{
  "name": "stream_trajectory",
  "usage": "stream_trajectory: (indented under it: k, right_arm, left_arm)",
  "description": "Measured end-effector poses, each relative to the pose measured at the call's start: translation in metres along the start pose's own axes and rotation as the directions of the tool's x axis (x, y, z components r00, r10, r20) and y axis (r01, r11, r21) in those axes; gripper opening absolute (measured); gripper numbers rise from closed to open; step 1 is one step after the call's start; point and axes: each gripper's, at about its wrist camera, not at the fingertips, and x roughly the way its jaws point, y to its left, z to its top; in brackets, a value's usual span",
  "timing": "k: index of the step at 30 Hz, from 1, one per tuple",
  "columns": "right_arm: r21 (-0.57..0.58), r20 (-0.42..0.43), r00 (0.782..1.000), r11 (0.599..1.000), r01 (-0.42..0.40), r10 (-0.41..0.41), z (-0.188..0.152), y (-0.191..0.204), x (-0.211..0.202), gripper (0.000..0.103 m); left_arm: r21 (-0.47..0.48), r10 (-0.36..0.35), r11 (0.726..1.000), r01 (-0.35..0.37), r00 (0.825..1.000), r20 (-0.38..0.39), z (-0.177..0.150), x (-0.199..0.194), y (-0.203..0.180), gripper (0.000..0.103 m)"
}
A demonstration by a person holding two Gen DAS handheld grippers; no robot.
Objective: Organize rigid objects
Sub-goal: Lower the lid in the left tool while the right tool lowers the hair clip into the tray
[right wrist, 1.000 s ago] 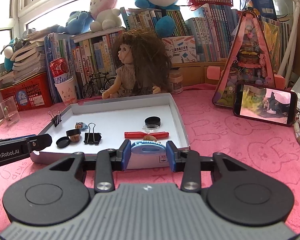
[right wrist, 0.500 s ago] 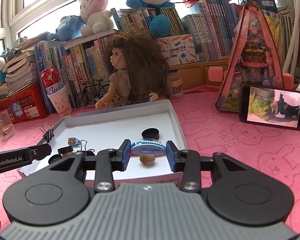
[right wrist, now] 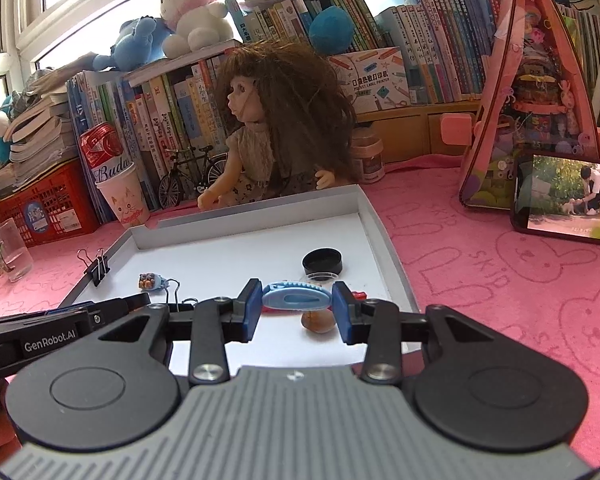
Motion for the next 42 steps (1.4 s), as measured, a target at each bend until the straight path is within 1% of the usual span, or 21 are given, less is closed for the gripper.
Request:
stream_trajectory:
  k: [9,24,32,42]
  right_arm:
    - [-0.030,-0.008,1.000,0.999,0.011,-0.011,-0.001,0.006,0.009,0.043]
    - [-0.027,-0.016,1.000,0.999,0.019,-0.019,0.000,0.007,0.014,0.043]
    - [-0.031,-0.029,0.999,0.999,0.025,-0.026,0.000,0.008,0.016,0.043]
    - [-0.036,-0.053,0.998,0.999,0.036,-0.038,-0.001,0.008,0.019,0.043]
  left_arm:
    - [0.010,0.011,1.000,-0.011,1.000,-0.008,0.000,0.009,-0.003,0.030]
    - [0.012,0.018,1.000,-0.018,1.000,-0.024,-0.002,0.016,-0.004,0.030]
    - [0.013,0.019,1.000,-0.019,0.999,-0.027,-0.003,0.017,-0.004,0.030]
    - [0.008,0.023,1.000,-0.023,0.999,-0.049,-0.003,0.021,-0.003,0.030]
